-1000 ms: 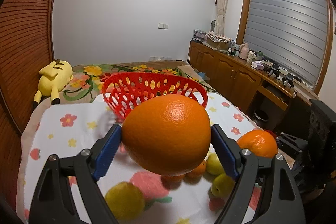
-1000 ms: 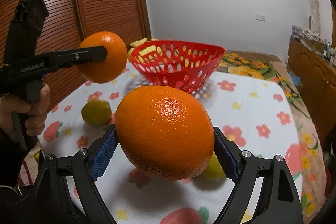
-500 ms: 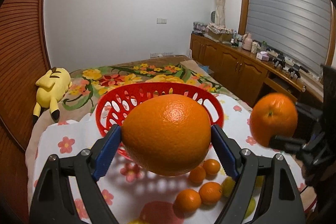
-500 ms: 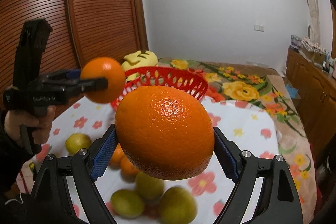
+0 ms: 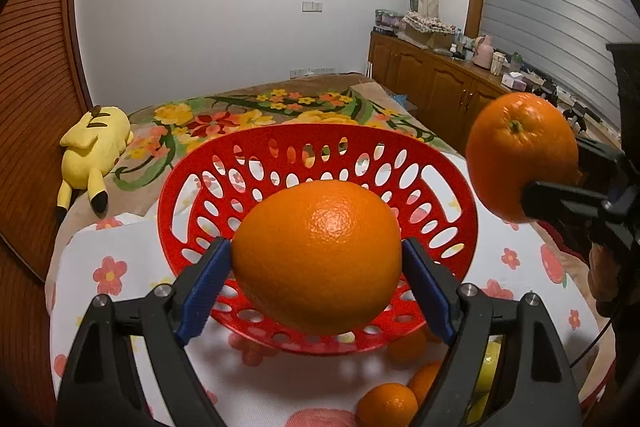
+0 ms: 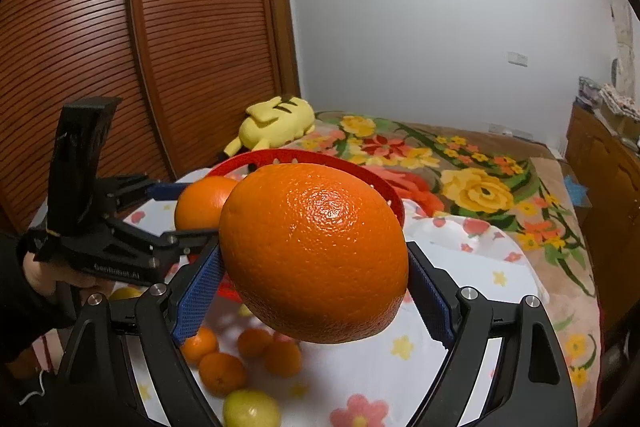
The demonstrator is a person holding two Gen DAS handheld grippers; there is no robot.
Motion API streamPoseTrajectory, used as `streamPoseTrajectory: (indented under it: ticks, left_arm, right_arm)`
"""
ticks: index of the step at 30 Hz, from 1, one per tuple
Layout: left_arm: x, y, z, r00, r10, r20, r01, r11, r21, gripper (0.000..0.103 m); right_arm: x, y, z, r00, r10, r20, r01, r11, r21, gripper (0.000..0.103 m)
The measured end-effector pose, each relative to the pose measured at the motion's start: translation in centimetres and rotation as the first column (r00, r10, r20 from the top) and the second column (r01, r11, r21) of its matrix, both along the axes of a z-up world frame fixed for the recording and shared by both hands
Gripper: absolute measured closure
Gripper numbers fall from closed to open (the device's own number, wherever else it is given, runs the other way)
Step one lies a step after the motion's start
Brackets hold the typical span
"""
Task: Organize fruits
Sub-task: 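Carry the large orange in the right tool and the smaller orange in the left tool over the red basket, then lower both oranges into the red basket and open both tools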
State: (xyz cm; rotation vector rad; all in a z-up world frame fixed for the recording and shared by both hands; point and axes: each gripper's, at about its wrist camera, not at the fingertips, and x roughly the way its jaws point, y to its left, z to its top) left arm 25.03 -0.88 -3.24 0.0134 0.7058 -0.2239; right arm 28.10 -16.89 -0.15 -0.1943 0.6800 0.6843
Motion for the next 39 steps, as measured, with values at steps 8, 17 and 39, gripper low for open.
streamPoseTrajectory:
  ticks: [8,17,39]
  left_arm:
    - [1.2,-0.5,-0.8,0.999,-0.011,-0.036,0.012,1.0,0.017,0.018]
    - [1.0,-0.6,0.8,0.999,0.005,0.04,-0.006,1.0,0.018,0.017]
    - [0.1,3.7,0.9,0.997,0.06,0.039,-0.058,0.997,-0.055,0.017]
  right_arm:
    - [2.5,0.6,-0.9,1.0,0.009,-0.025,-0.01,1.0,-0.021,0.015]
    - [3.2,0.4,-1.2,0.999,0.009,-0.045,-0.009,1.0,-0.001,0.015]
    - [3.7,4.4,-3.0,0.993,0.083,-0.084,-0.09,0.993,-0.078,0.014]
